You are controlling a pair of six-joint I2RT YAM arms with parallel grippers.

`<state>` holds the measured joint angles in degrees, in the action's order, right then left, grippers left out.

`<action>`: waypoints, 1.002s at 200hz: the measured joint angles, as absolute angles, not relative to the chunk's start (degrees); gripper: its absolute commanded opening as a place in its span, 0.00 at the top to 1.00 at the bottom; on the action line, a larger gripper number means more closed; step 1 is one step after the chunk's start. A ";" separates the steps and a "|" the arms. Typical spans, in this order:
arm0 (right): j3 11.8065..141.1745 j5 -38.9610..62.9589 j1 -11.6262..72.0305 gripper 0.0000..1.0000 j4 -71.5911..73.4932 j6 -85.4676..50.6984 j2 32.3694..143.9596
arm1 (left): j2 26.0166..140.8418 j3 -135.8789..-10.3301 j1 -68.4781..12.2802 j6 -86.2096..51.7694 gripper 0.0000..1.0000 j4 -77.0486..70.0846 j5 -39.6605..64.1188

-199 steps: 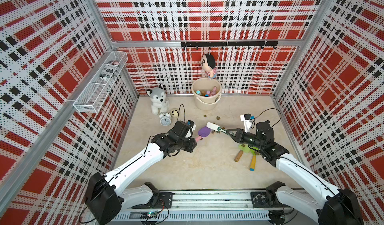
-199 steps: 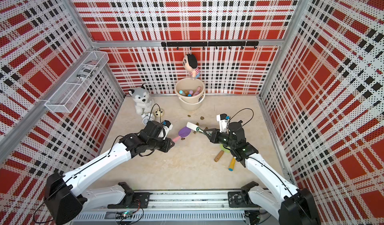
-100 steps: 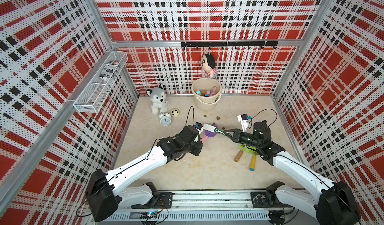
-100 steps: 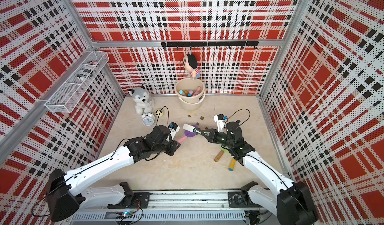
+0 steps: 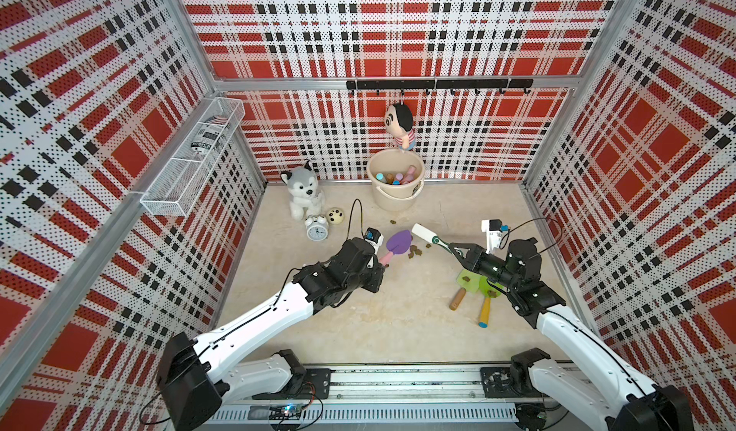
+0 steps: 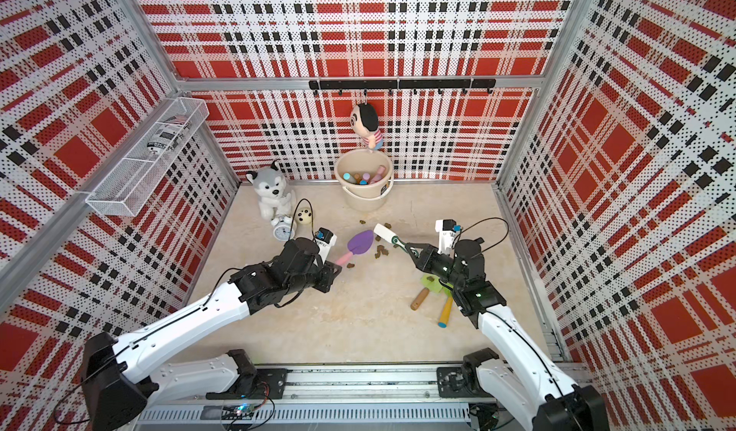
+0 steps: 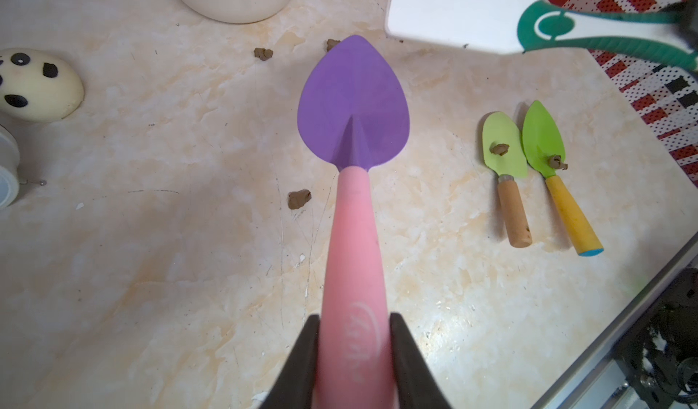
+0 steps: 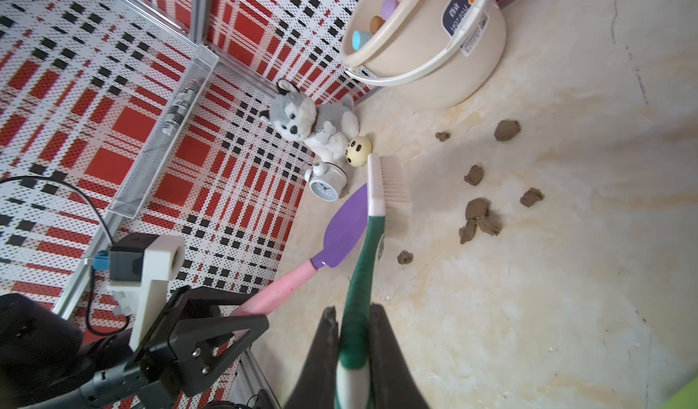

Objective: Brush the soil off the hand trowel and place it into the bucket
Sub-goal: Brush off the soil from the hand trowel.

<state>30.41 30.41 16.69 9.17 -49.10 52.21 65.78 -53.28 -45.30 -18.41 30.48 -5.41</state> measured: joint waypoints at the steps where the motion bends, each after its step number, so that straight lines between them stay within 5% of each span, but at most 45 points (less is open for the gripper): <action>1: 30.37 30.63 16.69 1.00 9.45 -49.12 52.21 | 65.76 -53.28 -45.30 -18.44 1.00 30.48 -5.41; 61: 28.42 42.28 19.81 1.00 22.28 -52.14 58.06 | 65.28 -52.47 -44.42 -18.74 1.00 28.67 -4.75; 200: 31.42 30.94 14.66 1.00 8.43 -38.54 54.11 | 61.60 -51.70 -40.93 -19.33 1.00 27.75 -0.03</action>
<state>31.42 30.94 14.66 8.43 -38.54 54.11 61.60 -51.70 -40.93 -19.33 27.75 -0.03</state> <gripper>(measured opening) 0.147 0.278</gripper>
